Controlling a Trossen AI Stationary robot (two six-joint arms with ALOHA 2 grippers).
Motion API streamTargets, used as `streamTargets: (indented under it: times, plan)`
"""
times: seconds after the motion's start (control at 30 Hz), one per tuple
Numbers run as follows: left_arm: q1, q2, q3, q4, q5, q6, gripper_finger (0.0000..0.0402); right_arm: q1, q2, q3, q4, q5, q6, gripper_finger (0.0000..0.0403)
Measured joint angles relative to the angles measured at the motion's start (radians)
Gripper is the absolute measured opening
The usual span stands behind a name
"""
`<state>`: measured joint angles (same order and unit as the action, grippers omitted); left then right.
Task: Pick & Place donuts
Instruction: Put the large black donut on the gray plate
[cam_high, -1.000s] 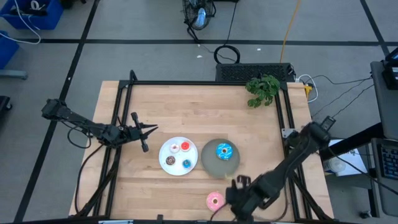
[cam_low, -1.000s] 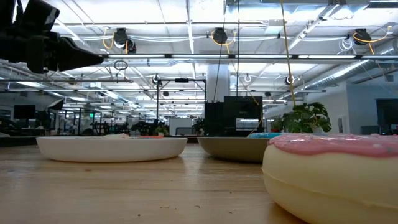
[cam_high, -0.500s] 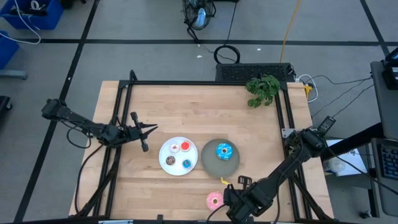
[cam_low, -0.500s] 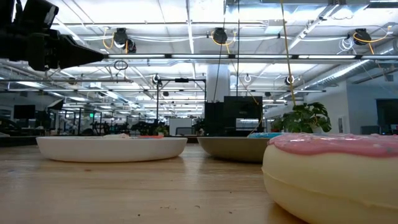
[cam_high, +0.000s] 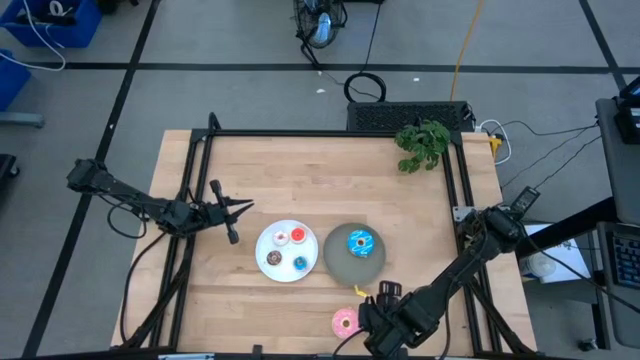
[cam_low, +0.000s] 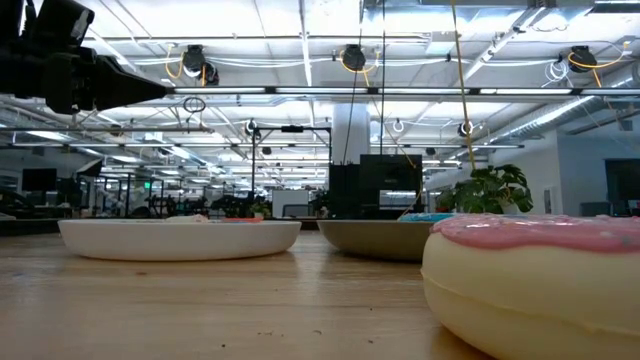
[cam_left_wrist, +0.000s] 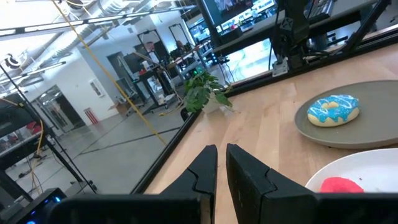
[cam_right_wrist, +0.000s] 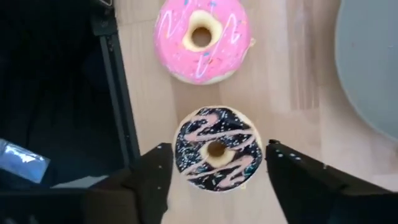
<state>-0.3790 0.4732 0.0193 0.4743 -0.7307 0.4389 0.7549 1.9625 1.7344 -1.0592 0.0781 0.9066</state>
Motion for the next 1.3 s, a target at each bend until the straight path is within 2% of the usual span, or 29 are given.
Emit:
streamTargets:
  times: [0.1,0.27,0.37,0.63,0.8,0.97,1.13,1.3]
  plan:
    - [0.0,0.0,0.0,0.0,0.0,-0.002,0.0042,0.002,-0.002,-0.02,0.013,0.03,-0.011,0.0259]
    - [0.0,0.0,0.0,0.001,0.0,-0.007,0.0042,0.001,0.0,-0.082,0.019,-0.025,-0.012,0.0277]
    - [0.0,0.0,0.0,0.001,0.0,-0.015,0.0042,-0.009,0.0,-0.121,0.041,-0.057,-0.019,0.0278]
    - [0.0,0.0,0.0,0.0,0.0,-0.015,0.0042,-0.036,-0.001,-0.224,0.083,-0.062,-0.025,0.0279]
    - [0.0,0.0,0.0,-0.001,0.0,-0.016,0.0042,-0.047,0.0,-0.306,0.204,-0.126,-0.032,0.0279]
    - [0.0,0.0,0.0,-0.006,0.0,-0.016,0.0042,-0.049,-0.001,-0.369,0.304,-0.135,-0.036,0.0279]
    - [0.0,0.0,0.0,-0.007,0.0,-0.023,0.0042,-0.049,-0.008,-0.418,0.361,-0.159,-0.033,0.0268]
    - [0.0,0.0,0.0,-0.007,0.0,-0.026,0.0042,-0.051,-0.007,-0.425,0.385,-0.181,-0.037,0.0231]
